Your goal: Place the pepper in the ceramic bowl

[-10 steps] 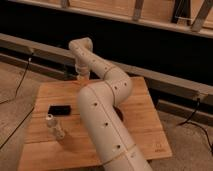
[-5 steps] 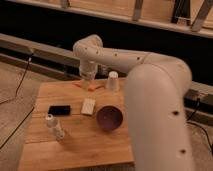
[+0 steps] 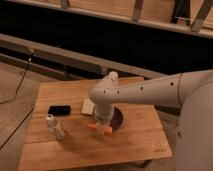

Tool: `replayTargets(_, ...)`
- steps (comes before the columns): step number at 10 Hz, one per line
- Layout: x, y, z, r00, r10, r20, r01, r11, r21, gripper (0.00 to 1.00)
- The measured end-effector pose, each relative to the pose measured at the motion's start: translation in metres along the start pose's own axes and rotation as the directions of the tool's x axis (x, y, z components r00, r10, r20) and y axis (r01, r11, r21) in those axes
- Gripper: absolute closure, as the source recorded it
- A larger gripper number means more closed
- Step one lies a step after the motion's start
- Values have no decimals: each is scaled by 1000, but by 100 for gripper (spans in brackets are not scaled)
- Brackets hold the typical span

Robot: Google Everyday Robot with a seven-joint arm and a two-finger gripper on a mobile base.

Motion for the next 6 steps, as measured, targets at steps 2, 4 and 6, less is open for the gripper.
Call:
replayTargets(2, 21, 22, 26, 999, -10, -39, 9, 999, -38, 100)
replayTargets(4, 10, 18, 33, 998, -28, -48, 26, 999, -40, 100)
replayTargets(6, -21, -4, 26, 998, -49, -43, 48, 999, -17, 100)
